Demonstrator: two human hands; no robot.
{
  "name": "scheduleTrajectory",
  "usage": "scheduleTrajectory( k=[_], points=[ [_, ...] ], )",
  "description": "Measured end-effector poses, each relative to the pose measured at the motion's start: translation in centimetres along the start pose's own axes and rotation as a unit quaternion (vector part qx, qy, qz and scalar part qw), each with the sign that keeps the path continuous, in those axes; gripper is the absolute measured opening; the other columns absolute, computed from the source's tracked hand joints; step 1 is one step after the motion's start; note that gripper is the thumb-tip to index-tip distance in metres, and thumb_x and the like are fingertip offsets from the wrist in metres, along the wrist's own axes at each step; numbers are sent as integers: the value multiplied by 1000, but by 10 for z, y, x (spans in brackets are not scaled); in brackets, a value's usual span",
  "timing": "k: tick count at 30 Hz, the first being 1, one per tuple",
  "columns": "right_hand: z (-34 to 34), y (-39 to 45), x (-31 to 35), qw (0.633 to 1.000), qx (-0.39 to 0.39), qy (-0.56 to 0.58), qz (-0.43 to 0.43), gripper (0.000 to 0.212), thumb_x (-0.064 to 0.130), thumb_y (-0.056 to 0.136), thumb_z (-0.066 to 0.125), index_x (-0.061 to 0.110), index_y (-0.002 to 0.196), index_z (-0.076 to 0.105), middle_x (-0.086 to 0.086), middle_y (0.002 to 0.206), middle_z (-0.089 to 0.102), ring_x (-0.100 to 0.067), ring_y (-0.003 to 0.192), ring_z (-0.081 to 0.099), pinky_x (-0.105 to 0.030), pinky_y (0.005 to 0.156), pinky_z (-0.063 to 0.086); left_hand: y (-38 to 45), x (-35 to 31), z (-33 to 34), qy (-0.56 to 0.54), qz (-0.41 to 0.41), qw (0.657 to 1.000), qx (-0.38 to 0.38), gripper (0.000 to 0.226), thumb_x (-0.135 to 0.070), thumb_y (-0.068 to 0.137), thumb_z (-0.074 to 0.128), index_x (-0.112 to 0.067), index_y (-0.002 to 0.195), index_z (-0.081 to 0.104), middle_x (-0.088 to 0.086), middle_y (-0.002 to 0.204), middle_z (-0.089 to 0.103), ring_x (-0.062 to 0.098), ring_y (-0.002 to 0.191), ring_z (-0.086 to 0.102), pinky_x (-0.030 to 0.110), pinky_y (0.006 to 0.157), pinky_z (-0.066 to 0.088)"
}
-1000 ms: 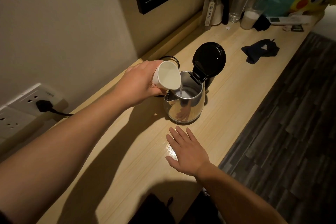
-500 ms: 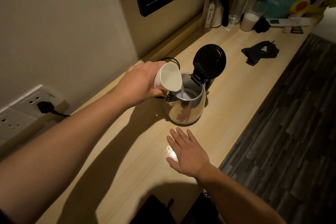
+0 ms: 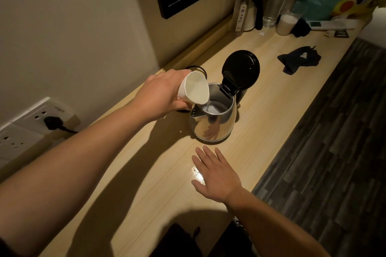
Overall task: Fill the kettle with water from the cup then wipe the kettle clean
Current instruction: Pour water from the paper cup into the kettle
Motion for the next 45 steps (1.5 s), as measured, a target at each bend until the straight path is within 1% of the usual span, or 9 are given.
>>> scheduleTrajectory(
  k=[8,10,13,16,21,26,30,38,45],
  points=[
    [0,0,1,1000,-3,3,0,73,65,97,23,19,152,37,-8,162,25,-29,150,16,-50,118,4,2,0,-1,7,2,1000,5,87,-55,68,80,-33,142,38,-4,137,54,21,124,48,47,102,38],
    [0,0,0,1000,-3,1,0,74,66,97,22,19,152,35,-8,162,23,-29,151,14,-51,121,3,2,0,-2,12,5,1000,6,87,-56,68,80,-34,141,38,-4,136,54,21,123,48,46,101,38],
    [0,0,0,1000,-2,-4,2,74,66,97,21,20,153,34,-7,163,22,-29,151,12,-51,122,2,3,0,-3,16,9,1000,6,87,-56,68,79,-34,141,39,-5,136,55,21,123,49,46,100,38],
    [0,1,0,1000,-1,3,1,74,65,97,22,19,153,34,-7,163,21,-28,151,12,-49,117,1,3,-1,-3,19,11,1000,7,86,-56,68,79,-33,141,39,-4,135,55,21,123,49,46,100,37],
    [0,0,1,1000,-10,4,-1,71,63,96,28,18,150,40,-9,160,30,-29,149,20,-49,116,7,4,0,-5,29,19,999,13,86,-57,67,79,-36,139,38,-5,132,56,22,120,49,44,96,36],
    [0,0,1,1000,-11,7,0,72,64,97,25,18,150,39,-9,160,30,-29,149,20,-50,116,8,4,-1,-7,35,22,999,15,84,-58,68,79,-37,139,39,-5,131,56,22,120,49,42,96,34],
    [0,0,1,1000,-9,5,-2,71,63,96,29,17,150,39,-9,160,30,-29,149,21,-50,116,8,5,-2,-8,35,23,999,18,85,-57,68,79,-37,139,39,-4,131,56,23,120,49,42,96,34],
    [-1,0,1,1000,-8,4,-2,72,63,97,26,18,151,38,-9,161,28,-29,150,19,-49,116,6,4,-5,-11,39,21,999,20,85,-56,68,79,-35,140,39,-3,131,56,23,120,49,44,98,33],
    [-1,0,1,1000,0,8,0,74,64,97,18,18,151,37,-9,161,28,-29,150,18,-49,117,6,4,-8,-13,45,24,998,21,85,-54,69,79,-35,141,39,-2,131,56,24,120,49,44,98,33]
  ],
)
Point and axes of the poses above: each hand's wrist, its own y-axis towards the middle knuckle, its own z-axis out of the palm, x = y × z, the point moved 1 cm from there along y, towards the middle knuckle
